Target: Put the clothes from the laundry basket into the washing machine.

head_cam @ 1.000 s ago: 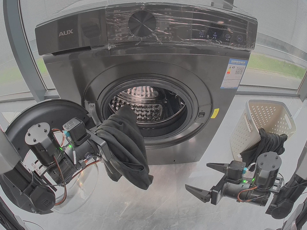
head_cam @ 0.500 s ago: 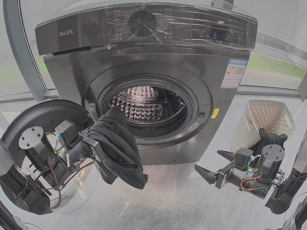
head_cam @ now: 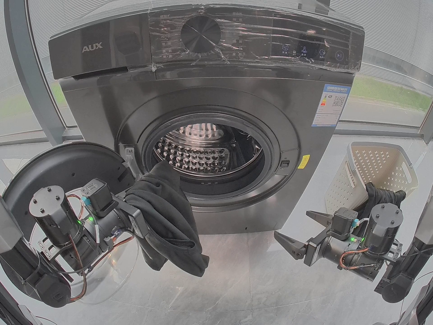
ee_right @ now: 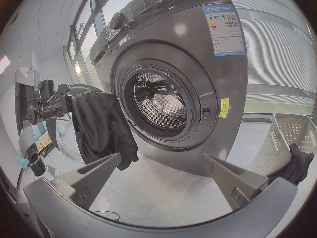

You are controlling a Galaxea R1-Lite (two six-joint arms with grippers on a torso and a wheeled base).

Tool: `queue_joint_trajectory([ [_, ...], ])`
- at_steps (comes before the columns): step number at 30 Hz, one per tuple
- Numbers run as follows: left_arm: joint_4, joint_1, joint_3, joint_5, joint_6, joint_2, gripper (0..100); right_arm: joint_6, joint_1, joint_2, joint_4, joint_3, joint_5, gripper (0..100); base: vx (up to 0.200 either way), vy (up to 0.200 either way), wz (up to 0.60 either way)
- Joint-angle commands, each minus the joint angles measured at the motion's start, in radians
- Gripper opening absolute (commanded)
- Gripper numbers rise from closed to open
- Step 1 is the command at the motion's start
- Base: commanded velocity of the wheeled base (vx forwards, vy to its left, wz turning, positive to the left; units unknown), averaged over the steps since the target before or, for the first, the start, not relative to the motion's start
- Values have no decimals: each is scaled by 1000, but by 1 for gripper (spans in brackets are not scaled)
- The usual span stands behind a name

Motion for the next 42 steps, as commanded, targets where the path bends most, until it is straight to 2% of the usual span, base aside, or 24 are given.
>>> queue_joint_trajectory([
  [1,-4,-2,6,6,9,47,0,0,4,-1,-1,3,2,100,0,0,0],
  [11,-2,-25,7,17,12,53,0,3,13,8,1,8,2,100,0,0,0],
  [14,-2,-27,9,17,13,55,0,3,19,8,1,8,2,100,200,0,0],
  [17,-2,-51,9,17,12,56,0,4,28,7,1,9,0,100,200,0,0],
  [27,-4,-97,-8,18,10,59,0,10,56,5,2,12,-4,100,0,0,0],
  [32,-2,-110,-68,23,10,79,0,12,77,-2,4,11,-9,100,0,0,0],
  [36,-4,-130,-120,75,1,161,0,21,88,-1,2,23,-17,100,0,0,0],
  [42,-2,-122,-232,81,-5,299,0,23,96,1,2,25,-17,100,0,0,0],
])
